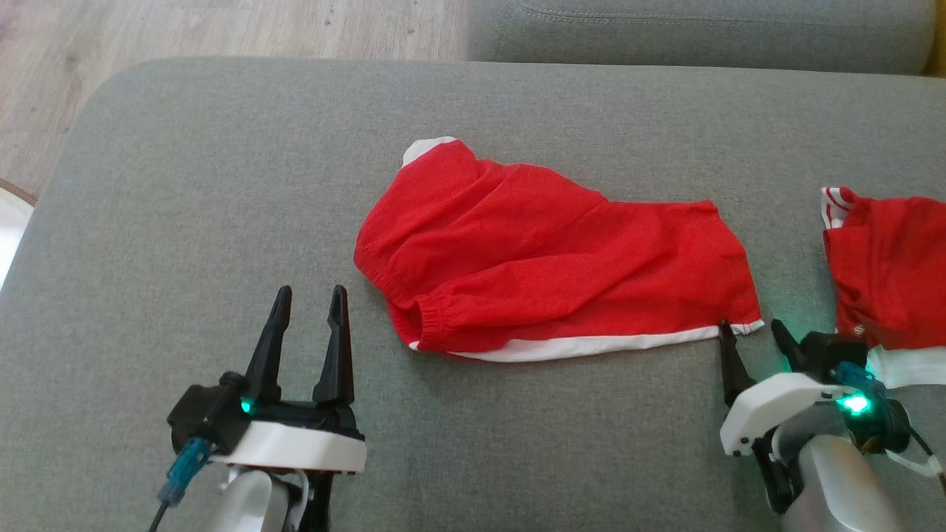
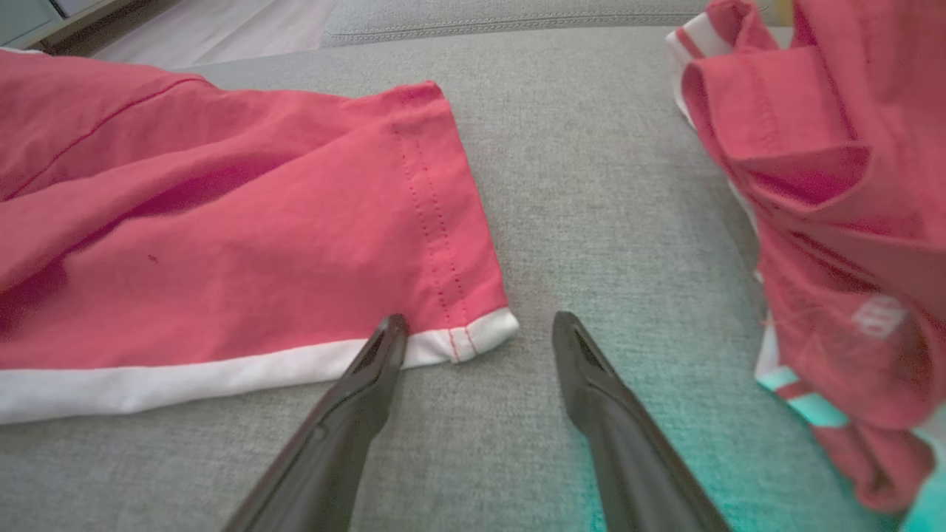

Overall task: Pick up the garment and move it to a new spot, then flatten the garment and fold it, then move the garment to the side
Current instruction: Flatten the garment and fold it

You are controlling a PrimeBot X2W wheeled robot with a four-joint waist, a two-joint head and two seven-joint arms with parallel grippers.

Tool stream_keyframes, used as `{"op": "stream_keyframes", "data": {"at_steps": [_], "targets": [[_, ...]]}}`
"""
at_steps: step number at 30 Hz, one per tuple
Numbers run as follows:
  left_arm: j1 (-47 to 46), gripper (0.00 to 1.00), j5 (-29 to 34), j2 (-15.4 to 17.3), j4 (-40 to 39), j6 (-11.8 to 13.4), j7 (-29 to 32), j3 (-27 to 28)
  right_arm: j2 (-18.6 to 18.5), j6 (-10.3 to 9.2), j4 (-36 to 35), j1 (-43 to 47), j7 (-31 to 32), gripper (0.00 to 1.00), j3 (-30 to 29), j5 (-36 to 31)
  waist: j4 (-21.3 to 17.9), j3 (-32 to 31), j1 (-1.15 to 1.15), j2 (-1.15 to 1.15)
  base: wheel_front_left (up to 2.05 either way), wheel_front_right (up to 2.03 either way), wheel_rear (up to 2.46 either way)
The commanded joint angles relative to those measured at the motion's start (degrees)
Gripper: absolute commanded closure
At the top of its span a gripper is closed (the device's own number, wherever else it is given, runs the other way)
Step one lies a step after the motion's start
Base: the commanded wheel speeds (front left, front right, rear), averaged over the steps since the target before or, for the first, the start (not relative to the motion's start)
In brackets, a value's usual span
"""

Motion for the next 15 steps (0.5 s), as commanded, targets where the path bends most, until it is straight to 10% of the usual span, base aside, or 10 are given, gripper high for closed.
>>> {"op": "stream_keyframes", "data": {"at_steps": [1, 6, 7, 8, 15], "targets": [[-2.4, 0.0, 0.5, 0.1, -1.6, -0.1, -0.5, 1.4, -0.2, -0.04, -0.1, -2.0, -0.4, 0.0, 1.9, -1.3, -0.1, -0.1, 0.0, 0.0, 0.0, 0.0, 0.0], [-2.4, 0.0, 0.6, 0.1, -1.4, -0.2, -0.5, 1.4, -0.2, -0.04, 1.3, -2.6, -0.5, 0.04, 2.6, -4.1, -0.2, -0.3, 0.0, 0.0, 0.0, 0.0, 0.0], [-2.4, 0.0, 0.6, 0.1, -1.3, -0.2, -0.5, 1.4, -0.2, -0.04, 1.5, -2.7, -0.6, 0.62, 2.7, -4.3, -0.2, -0.4, 0.0, 0.0, 0.0, 0.0, 0.0], [-2.3, 0.0, 0.6, 0.1, -1.2, -0.2, -0.5, 1.3, -0.2, -0.04, 1.7, -2.7, -0.7, 1.0, 2.8, -4.4, -0.2, -0.4, 0.0, 0.0, 0.0, 0.0, 0.0], [-2.0, 0.0, 0.9, 0.1, -0.2, -0.4, -0.5, 0.4, -0.2, -0.04, 2.2, -2.9, -1.1, 1.0, 2.4, -4.5, -0.3, -0.7, 0.0, 0.0, 0.0, 0.0, 0.0]]}}
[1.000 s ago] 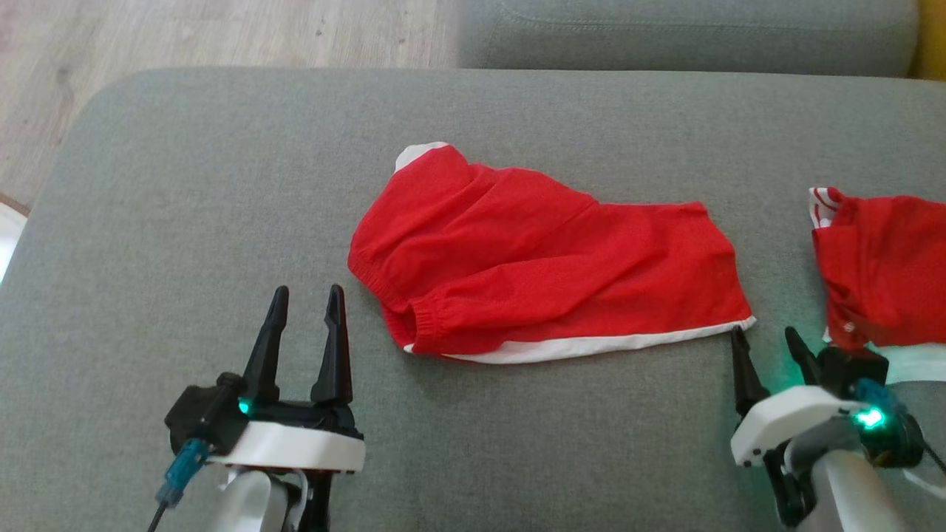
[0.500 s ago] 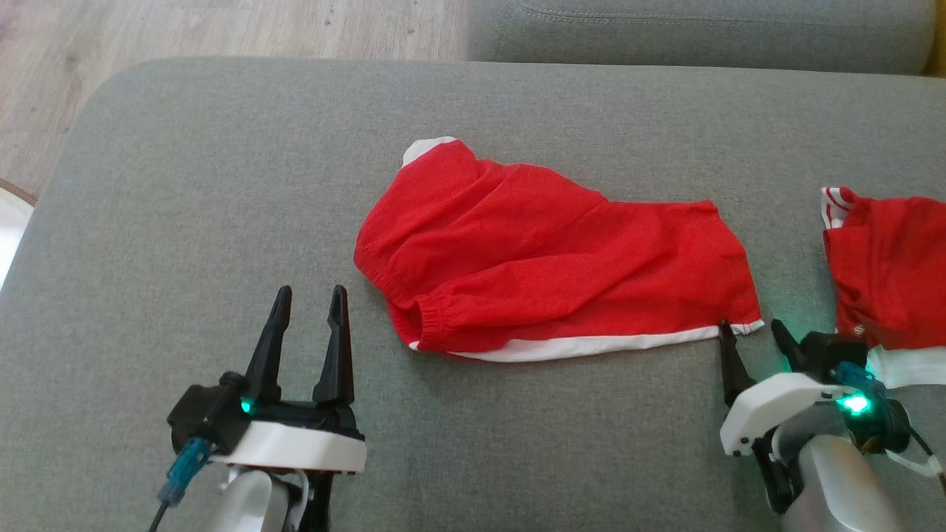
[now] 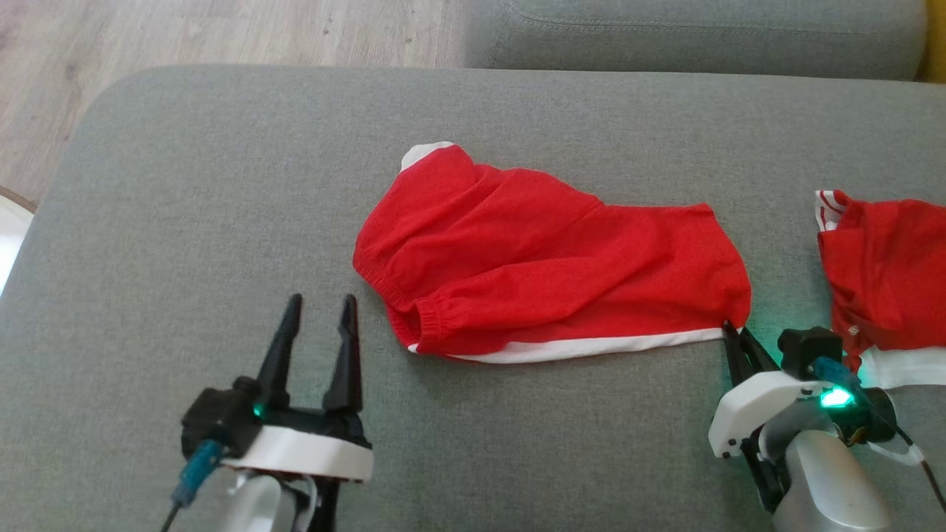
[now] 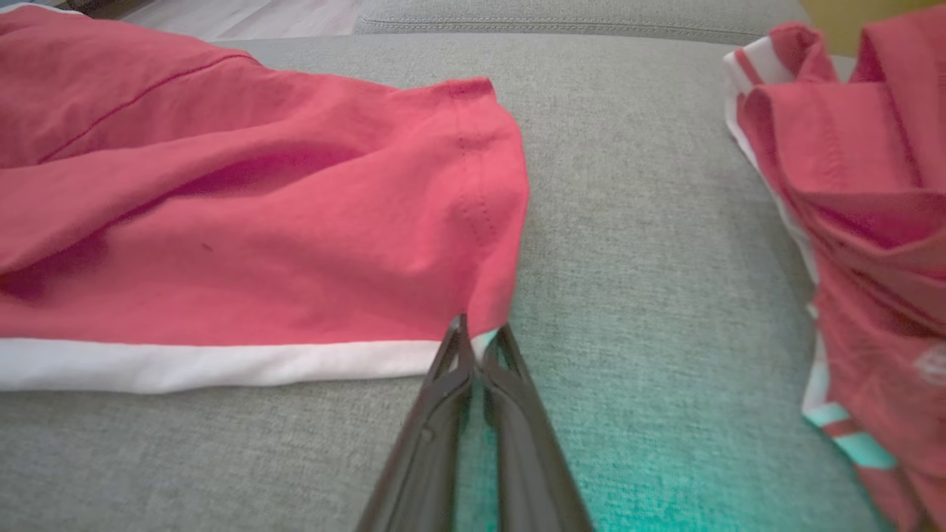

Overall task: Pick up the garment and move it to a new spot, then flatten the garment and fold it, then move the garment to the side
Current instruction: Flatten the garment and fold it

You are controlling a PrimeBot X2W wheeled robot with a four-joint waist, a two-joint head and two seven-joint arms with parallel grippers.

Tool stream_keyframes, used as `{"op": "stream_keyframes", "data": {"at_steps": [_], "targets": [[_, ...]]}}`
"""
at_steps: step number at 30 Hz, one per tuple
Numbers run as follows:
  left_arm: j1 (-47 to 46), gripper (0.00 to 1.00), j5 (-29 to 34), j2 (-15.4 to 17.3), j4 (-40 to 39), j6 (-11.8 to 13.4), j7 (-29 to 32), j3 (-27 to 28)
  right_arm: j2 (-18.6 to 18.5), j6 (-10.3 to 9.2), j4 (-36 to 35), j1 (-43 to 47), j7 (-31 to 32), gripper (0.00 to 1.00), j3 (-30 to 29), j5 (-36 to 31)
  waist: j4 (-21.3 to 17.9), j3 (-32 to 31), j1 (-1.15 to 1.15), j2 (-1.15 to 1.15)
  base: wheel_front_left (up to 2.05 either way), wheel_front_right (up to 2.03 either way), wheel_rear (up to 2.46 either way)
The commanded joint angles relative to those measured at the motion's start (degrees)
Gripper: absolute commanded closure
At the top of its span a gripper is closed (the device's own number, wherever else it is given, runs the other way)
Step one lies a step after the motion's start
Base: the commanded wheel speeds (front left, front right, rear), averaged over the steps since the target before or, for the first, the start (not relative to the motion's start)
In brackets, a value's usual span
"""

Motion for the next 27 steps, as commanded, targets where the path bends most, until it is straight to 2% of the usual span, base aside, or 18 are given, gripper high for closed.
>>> {"op": "stream_keyframes", "data": {"at_steps": [1, 5, 12, 19, 27], "targets": [[-2.0, 0.0, 0.4, 0.1, -1.2, -0.4, -0.4, 1.2, -0.2, -0.04, -0.8, -1.2, -0.3, 1.0, 1.1, -0.3, -0.1, 0.0, 0.0, 0.0, 0.0, 0.0, 0.0], [-2.1, 0.0, 0.0, 1.0, 1.4, -0.7, 0.1, -3.1, -0.2, -0.04, -0.9, -1.2, -0.1, 1.0, 1.0, 0.9, -0.4, 0.0, 0.0, 0.0, 0.0, 0.0, 0.0], [-5.2, 0.0, 3.1, 6.0, 6.9, -0.8, 3.0, -11.7, -0.2, -0.04, -1.8, -2.0, 0.5, 1.0, 1.9, 2.6, -1.3, 0.8, 0.0, 0.0, 0.0, 0.0, 0.0], [-10.2, 0.0, 7.0, 8.2, 12.3, -0.8, 3.9, -15.6, -0.2, -0.04, -2.8, -3.0, 1.1, 1.0, 2.6, 3.3, -2.0, 2.1, 0.0, 0.0, 0.0, 0.0, 0.0], [-14.8, 0.0, 8.3, 9.2, 17.4, -0.8, 3.5, -19.8, -0.2, -0.04, -3.9, -3.5, 1.7, 1.0, 3.1, 3.6, -2.5, 3.3, 0.0, 0.0, 0.0, 0.0, 0.0]]}}
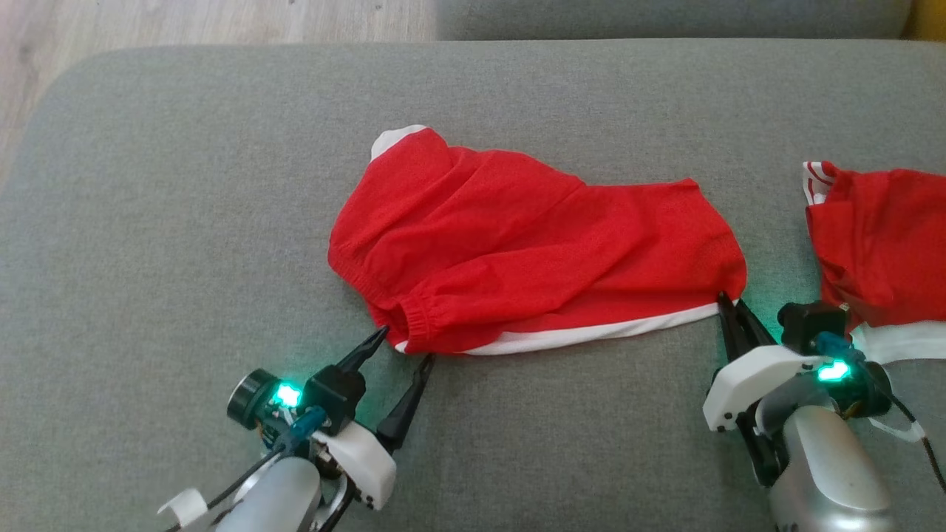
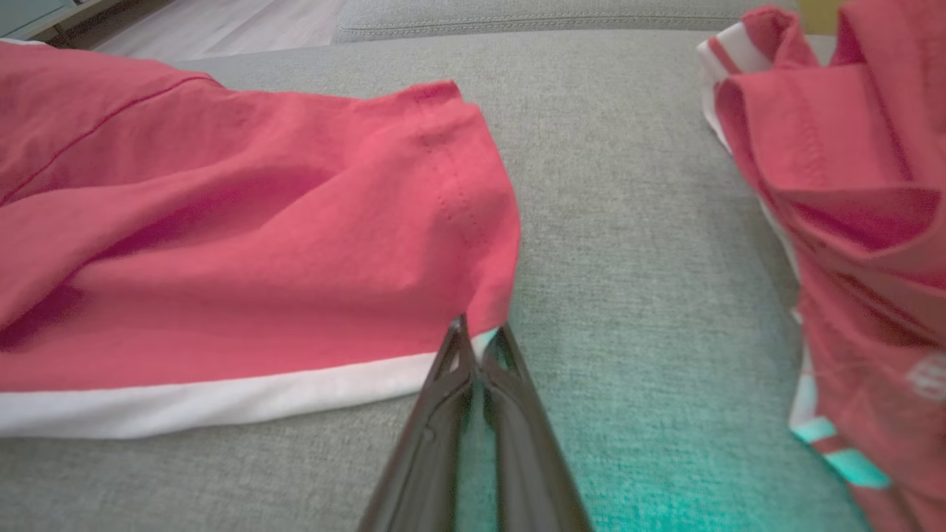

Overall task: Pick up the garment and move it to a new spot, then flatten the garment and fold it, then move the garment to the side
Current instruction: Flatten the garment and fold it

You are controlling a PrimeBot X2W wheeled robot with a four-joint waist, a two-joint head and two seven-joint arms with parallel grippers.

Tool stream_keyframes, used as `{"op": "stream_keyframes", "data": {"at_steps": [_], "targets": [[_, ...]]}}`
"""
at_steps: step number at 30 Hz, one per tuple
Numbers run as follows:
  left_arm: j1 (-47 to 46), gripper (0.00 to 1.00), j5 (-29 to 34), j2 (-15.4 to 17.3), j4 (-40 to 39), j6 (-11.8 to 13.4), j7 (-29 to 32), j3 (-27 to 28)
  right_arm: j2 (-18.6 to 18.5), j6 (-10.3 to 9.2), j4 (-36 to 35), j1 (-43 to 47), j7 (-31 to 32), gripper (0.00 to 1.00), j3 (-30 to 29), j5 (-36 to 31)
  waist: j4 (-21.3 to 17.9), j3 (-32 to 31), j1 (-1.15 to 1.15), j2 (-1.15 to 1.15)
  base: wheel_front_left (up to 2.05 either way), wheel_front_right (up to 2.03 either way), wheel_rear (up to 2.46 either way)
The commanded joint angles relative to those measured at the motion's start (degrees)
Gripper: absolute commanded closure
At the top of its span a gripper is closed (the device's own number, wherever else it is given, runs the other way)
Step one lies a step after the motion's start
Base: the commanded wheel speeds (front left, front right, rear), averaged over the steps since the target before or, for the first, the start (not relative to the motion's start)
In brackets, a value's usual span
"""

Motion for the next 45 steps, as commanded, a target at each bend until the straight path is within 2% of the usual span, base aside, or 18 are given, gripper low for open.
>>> {"op": "stream_keyframes", "data": {"at_steps": [1, 8, 9, 11, 22, 30, 38, 41, 42, 45], "targets": [[-3.0, 0.0, 0.4, 1.4, -0.4, 0.1, -0.6, 1.0, -0.2, -0.04, -1.4, -1.9, 0.2, 1.0, 1.5, 0.4, -0.1, 0.2, 0.0, 0.0, 0.0, 0.0, 0.0], [-5.0, 0.0, -0.4, 1.0, 2.1, 0.1, -2.0, -0.5, -0.2, -0.04, -1.9, -1.8, 0.6, 1.0, 1.6, 0.5, -0.4, 0.4, 0.0, 0.0, 0.0, 0.0, 0.0], [-5.1, 0.37, -0.6, 1.0, 2.3, 0.1, -2.2, -0.8, -0.2, -0.04, -2.0, -1.7, 0.7, 1.0, 1.6, 0.5, -0.4, 0.4, 0.0, 0.0, 0.0, 0.0, 0.0], [-5.5, 1.0, -0.9, 0.9, 2.6, 0.1, -2.5, -1.4, -0.2, -0.04, -2.1, -1.7, 0.8, 1.0, 1.6, 0.5, -0.4, 0.5, 0.0, 0.0, 0.0, 0.0, 0.0], [-6.0, 1.0, -2.4, 1.4, 2.6, 0.1, -3.7, -3.3, -0.2, -0.04, -2.2, -1.4, 1.1, 1.0, 1.2, 0.2, -0.1, 0.1, 0.0, 0.0, 0.0, 0.0, 0.0], [-4.9, 1.0, -3.1, 3.9, -1.5, 0.4, -4.2, -2.1, -0.2, -0.04, -3.9, -1.1, 0.1, 1.0, 1.9, 1.0, 0.1, -1.9, 0.0, 0.0, 0.0, 0.0, 0.0], [-6.1, 1.0, -5.6, 9.6, -10.7, 0.3, -2.2, 0.9, -1.0, -0.04, -13.1, -3.1, 1.6, 1.0, 4.4, 4.4, -0.3, -4.9, 0.0, 0.0, 0.0, 0.0, 0.0], [-8.8, 1.0, -6.2, 13.1, -15.5, 0.2, 0.8, 1.9, -2.3, -0.04, -18.8, -5.2, 4.0, 1.0, 5.7, 5.9, -0.5, -6.2, 0.0, 0.0, 0.0, 0.0, 0.0], [-11.2, 1.0, -6.9, 15.4, -18.7, 0.2, 3.1, 2.7, -3.2, -0.04, -22.6, -6.9, 6.3, 1.0, 6.5, 7.0, -0.6, -7.2, 0.0, 0.0, 0.0, 0.0, 0.0], [-14.8, 1.0, -8.6, 18.0, -22.8, 0.2, 6.5, 3.6, -4.6, -0.04, -27.6, -9.3, 10.0, 1.0, 7.6, 7.9, -0.8, -8.9, 0.0, 0.0, 0.0, 0.0, 0.0]]}}
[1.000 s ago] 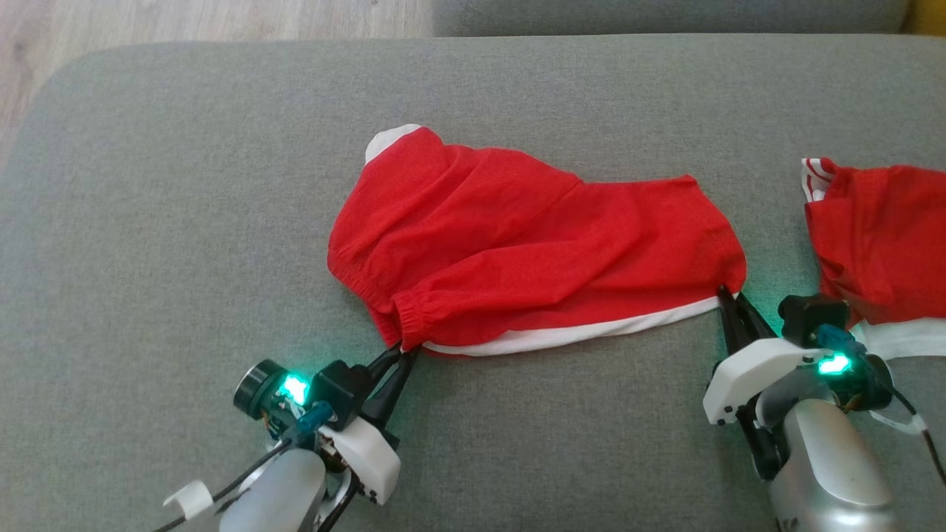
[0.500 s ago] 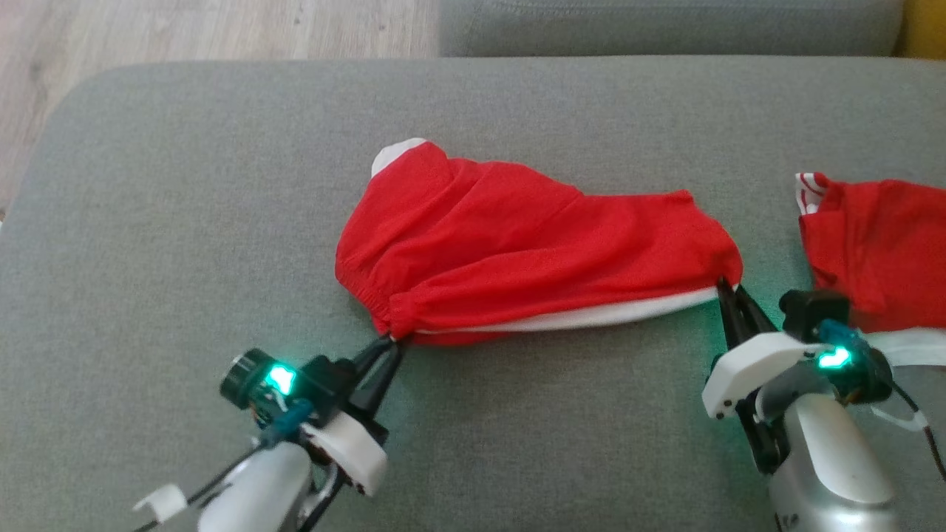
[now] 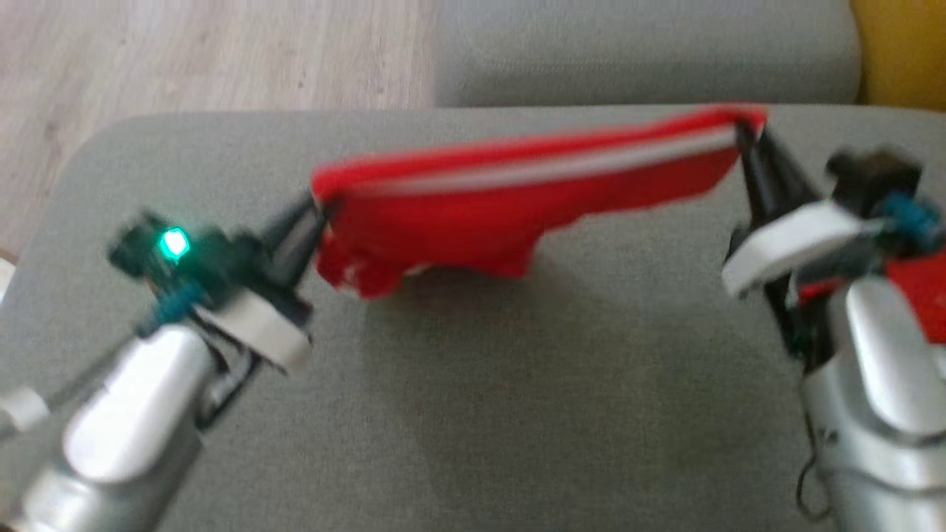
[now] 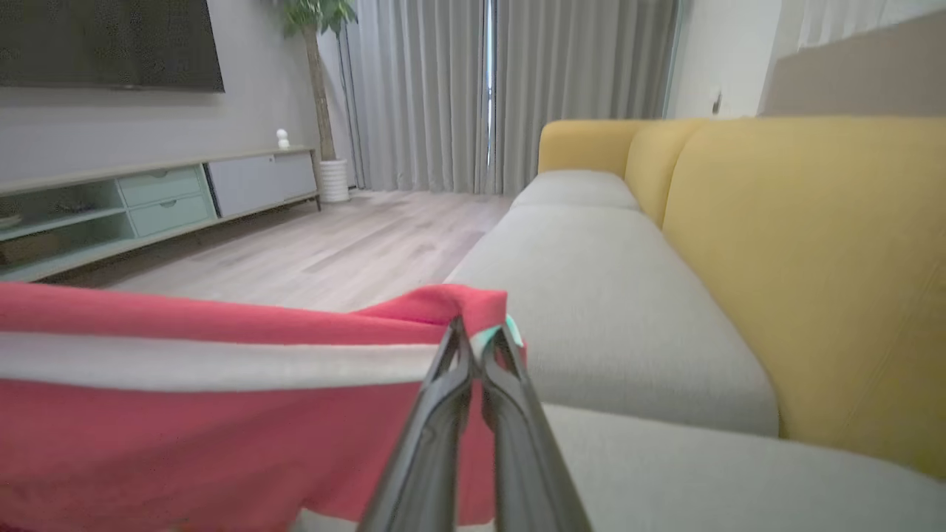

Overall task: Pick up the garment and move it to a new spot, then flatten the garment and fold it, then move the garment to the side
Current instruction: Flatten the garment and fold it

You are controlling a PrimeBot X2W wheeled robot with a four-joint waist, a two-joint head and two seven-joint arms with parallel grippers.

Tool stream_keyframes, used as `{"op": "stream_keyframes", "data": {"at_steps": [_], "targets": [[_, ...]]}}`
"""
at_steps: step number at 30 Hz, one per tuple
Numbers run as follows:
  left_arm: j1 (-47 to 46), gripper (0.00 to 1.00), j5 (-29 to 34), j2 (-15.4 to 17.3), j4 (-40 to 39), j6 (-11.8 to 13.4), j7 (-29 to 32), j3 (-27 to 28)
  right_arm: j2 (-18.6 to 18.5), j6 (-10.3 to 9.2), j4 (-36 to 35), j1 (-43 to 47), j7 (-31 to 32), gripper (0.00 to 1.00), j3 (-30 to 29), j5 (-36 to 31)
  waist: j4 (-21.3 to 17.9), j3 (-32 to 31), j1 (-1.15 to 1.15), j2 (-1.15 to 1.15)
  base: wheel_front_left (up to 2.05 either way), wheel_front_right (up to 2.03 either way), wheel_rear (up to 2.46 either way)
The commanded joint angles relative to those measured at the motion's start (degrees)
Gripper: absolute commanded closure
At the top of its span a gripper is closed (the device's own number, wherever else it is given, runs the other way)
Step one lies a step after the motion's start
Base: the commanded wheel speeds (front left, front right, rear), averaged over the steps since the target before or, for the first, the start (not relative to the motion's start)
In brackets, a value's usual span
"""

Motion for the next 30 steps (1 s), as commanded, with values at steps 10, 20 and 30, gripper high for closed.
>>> {"op": "stream_keyframes", "data": {"at_steps": [10, 20, 30], "targets": [[-10.7, 1.0, -2.3, 8.6, -10.1, 0.1, 7.0, 3.9, -1.9, -0.04, -13.5, -6.7, 8.5, 1.0, 1.6, 0.5, -1.8, -4.7, 0.0, 0.0, 0.0, 0.0, 0.0], [-6.0, 1.0, -4.6, 14.0, -23.7, 3.0, 12.5, 6.3, -2.4, -0.04, -27.3, 0.0, 15.8, 1.0, -0.3, 0.0, -3.7, -6.0, 0.0, 0.0, 0.0, 0.0, 0.0], [0.6, 1.0, -7.4, 20.0, -39.7, 7.9, 18.9, 9.9, -1.7, -0.04, -41.3, 6.0, 23.8, 1.0, -1.8, -2.1, -5.2, -4.9, 0.0, 0.0, 0.0, 0.0, 0.0]]}}
